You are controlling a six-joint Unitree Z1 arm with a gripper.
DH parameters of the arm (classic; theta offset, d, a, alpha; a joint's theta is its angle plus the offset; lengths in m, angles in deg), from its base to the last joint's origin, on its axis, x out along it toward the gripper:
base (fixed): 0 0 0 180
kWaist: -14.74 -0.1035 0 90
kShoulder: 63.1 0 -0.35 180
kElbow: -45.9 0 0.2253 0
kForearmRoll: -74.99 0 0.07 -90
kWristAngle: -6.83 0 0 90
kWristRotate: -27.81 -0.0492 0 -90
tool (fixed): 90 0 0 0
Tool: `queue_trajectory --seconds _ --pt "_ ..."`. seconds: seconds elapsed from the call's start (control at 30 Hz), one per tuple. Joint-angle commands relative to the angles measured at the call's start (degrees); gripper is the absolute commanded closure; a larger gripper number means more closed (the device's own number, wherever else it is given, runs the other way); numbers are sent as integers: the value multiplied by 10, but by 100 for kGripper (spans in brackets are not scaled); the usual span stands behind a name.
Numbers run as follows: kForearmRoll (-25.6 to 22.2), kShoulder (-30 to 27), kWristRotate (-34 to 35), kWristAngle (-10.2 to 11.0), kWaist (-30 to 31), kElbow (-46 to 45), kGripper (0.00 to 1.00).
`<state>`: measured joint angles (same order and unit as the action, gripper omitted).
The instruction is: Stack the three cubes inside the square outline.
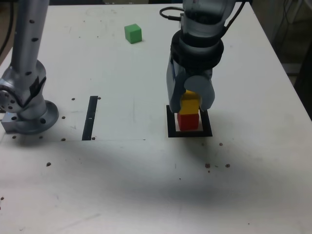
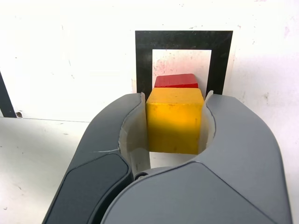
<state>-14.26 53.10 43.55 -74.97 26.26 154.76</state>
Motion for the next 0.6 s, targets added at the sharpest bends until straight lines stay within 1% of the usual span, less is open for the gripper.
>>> queue_trajectory --seconds 0.0,0.23,0.4,0.5,0.57 --pt "2 3 -1 0 -1 2 76" --pt "8 7 -4 5 -1 -3 67" --pt "-2 6 -4 4 -1 2 59" --pt "-8 6 -5 2 -1 6 50" --pt "-9 6 -6 0 -1 6 42"
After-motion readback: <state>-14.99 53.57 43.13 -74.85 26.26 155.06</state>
